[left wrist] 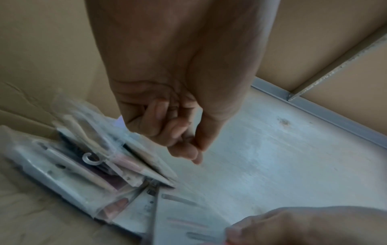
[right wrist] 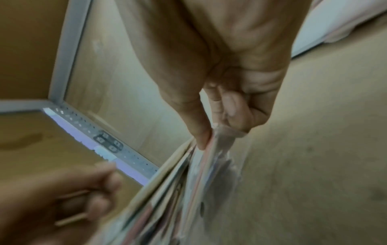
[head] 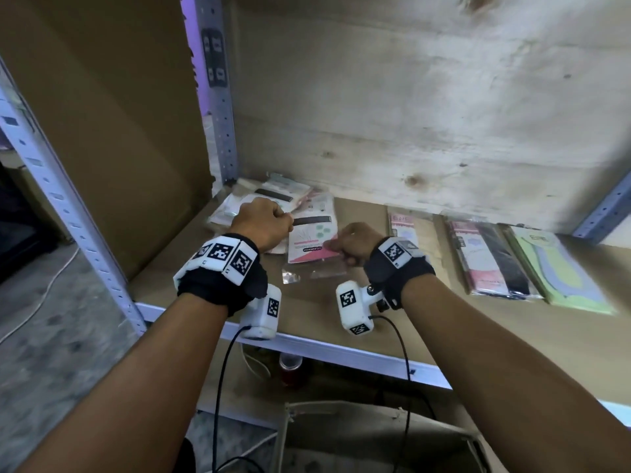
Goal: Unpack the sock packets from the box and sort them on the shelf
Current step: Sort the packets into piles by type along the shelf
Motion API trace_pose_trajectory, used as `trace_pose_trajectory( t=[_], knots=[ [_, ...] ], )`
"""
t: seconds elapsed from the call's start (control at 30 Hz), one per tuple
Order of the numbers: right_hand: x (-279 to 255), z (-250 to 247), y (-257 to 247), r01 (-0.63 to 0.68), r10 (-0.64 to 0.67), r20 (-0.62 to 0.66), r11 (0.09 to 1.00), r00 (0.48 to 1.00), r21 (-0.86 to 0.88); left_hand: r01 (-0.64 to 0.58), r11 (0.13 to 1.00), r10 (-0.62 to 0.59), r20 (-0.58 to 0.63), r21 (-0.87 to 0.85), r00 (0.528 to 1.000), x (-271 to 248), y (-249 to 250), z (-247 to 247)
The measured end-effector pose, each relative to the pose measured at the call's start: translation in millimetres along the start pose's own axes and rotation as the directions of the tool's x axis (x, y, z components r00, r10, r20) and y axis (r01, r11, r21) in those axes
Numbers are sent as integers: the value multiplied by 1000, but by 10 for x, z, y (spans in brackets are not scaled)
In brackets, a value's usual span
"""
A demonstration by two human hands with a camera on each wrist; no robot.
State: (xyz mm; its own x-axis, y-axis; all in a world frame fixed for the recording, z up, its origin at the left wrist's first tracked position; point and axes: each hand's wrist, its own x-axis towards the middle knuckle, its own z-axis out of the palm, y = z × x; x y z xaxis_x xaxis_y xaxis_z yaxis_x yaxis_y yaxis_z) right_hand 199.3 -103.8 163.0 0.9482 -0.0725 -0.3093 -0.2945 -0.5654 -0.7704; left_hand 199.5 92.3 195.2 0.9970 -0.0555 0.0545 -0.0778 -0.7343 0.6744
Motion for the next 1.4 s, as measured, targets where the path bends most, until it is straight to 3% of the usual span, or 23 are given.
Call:
trace_pose_trajectory(
  t=[0.1,0.2,0.3,0.43,0.53,0.73,0.87,1.03,1.13,1.27,1.4],
  knots=[
    [-337,-163,76,51,-43,-30,934,999,354,-72,991,64,73,110,995,-34,42,59],
    [-649,-378,113,78,-70,-35,853,997,516,-214,956,160,252,201,954,-73,92,142],
    [-890,-585,165,84,-85,-29,767,996,636,-364,898,289,291,249,912,-137,165,226],
    [-1090,-816,209,52,-46,-28,680,999,732,-471,863,458,111,183,882,-192,275,266],
    [-1191,-964,205,35,-75,14,613,997,789,-576,815,579,-53,59,814,-257,379,284],
    [-1229,-1088,269,79,-107,-30,489,994,868,-667,743,643,-222,-50,733,-385,550,304],
    [-1259,-1083,369,87,-97,-45,492,994,866,-620,759,587,-204,-199,783,-412,651,388],
    [-1258,-1008,548,151,-83,-146,817,986,556,-440,801,435,-110,-407,894,-333,713,628],
    [-1249,-933,675,143,-93,-148,915,985,378,-316,793,334,-63,-520,941,-270,739,777],
    [-1200,-867,901,147,-105,-113,866,988,478,-96,721,198,71,-686,978,-159,763,889],
    [-1137,-849,1011,154,-114,-103,762,988,630,-10,671,144,117,-741,983,-80,749,981]
  ],
)
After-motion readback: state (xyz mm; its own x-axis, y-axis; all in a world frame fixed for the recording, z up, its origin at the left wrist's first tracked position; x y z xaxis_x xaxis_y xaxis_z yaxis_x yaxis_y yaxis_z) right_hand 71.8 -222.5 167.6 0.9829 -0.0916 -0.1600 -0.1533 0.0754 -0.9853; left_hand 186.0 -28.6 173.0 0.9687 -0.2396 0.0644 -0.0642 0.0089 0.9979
